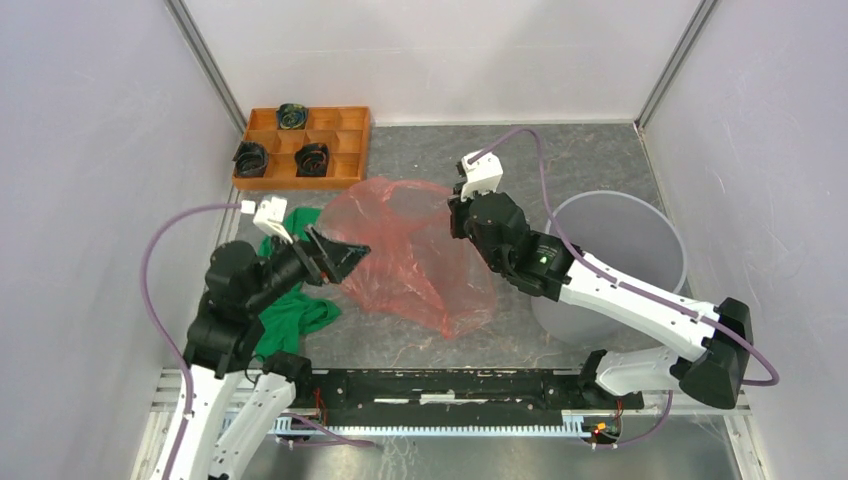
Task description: Put the trash bags into the trash bin
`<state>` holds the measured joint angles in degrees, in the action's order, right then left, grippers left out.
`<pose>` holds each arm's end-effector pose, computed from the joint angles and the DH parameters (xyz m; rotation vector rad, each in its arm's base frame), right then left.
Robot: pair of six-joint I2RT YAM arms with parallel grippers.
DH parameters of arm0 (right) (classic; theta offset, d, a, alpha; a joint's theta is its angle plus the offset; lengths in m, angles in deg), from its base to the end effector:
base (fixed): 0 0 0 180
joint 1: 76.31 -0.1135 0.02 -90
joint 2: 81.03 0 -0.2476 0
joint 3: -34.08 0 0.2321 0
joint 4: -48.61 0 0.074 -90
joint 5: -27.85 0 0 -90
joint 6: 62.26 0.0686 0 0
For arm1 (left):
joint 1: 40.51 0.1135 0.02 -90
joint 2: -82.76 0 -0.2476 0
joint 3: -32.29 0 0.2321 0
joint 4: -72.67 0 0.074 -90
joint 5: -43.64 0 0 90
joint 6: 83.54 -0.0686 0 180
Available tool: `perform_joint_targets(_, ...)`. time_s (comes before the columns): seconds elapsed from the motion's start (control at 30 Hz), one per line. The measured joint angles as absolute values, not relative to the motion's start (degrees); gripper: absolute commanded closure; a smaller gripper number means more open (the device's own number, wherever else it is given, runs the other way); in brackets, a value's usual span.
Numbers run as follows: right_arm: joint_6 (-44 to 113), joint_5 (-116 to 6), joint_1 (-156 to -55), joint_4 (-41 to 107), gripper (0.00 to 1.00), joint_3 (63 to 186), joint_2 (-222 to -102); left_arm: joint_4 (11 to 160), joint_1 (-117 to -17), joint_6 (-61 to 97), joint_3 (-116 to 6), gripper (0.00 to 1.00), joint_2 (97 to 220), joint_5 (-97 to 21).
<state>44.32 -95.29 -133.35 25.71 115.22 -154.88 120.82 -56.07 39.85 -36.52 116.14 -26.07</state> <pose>0.1990 0.2380 0.3454 -0.2370 1.7990 0.3832 0.1259 -0.0598 0.3538 -0.0254 1.8762 -0.9177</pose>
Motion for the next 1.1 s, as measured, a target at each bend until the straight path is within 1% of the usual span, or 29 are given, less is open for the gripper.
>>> perform_joint_targets(0.17, 47.1, -95.8, -133.2, 25.8, 1.0, 113.7, -153.4, 112.4, -56.1, 51.4, -22.9, 0.0, 107.3, -20.2)
perform_joint_targets(0.27, 47.9, -95.8, -133.2, 25.9, 1.0, 112.8, -153.1, 109.2, -56.1, 55.4, -19.8, 0.0, 106.0, -19.4)
perform_joint_targets(0.4, 48.5, -95.7, -133.2, 26.2, 1.0, 111.5, -152.7, 108.2, -56.1, 55.4, -20.4, 0.0, 107.2, -20.7)
perform_joint_targets(0.53, 48.5, -95.7, -133.2, 26.3, 1.0, 111.4, -152.7, 107.3, -57.3, 55.4, -20.4, 0.0, 111.2, -22.8)
perform_joint_targets(0.6, 48.5, -95.7, -133.2, 26.4, 1.0, 111.4, -152.7, 106.0, -60.4, 55.4, -20.1, 0.0, 113.9, -24.8)
perform_joint_targets(0.7, 48.5, -95.8, -133.2, 26.7, 1.0, 111.4, -152.7, 104.3, -68.1, 55.1, -19.7, 0.02, 117.8, -29.7)
perform_joint_targets(0.77, 48.4, -95.8, -133.2, 26.8, 1.0, 111.4, -153.0, 102.8, -74.0, 54.8, -19.7, 0.07, 120.8, -33.5)
perform_joint_targets(0.83, 48.3, -95.8, -133.2, 26.8, 1.0, 111.4, -153.4, 101.5, -78.2, 54.5, -19.6, 0.15, 124.1, -37.7)
perform_joint_targets(0.93, 48.2, -95.9, -133.2, 26.8, 1.0, 111.4, -153.8, 99.0, -80.3, 54.5, -18.4, 0.21, 128.1, -42.5)
perform_joint_targets(0.97, 48.1, -95.9, -133.2, 26.8, 1.0, 111.4, -153.9, 97.4, -80.5, 54.5, -17.2, 0.25, 129.5, -43.8)
perform_joint_targets(1.0, 47.9, -95.9, -133.2, 26.7, 1.0, 111.4, -153.9, 96.5, -80.5, 54.5, -16.3, 0.32, 130.6, -44.5)
perform_joint_targets(1.03, 47.9, -96.1, -133.2, 26.7, 1.0, 111.4, -153.9, 95.7, -80.5, 54.5, -15.7, 0.46, 131.8, -45.1)
perform_joint_targets(1.07, 47.7, -96.4, -133.2, 26.7, 1.0, 111.4, -153.9, 95.2, -80.5, 54.5, -15.5, 0.57, 133.0, -45.8)
perform_joint_targets(1.1, 47.4, -96.9, -133.2, 26.9, 1.0, 111.3, -153.8, 94.7, -80.5, 54.4, -15.5, 0.66, 134.3, -46.5)
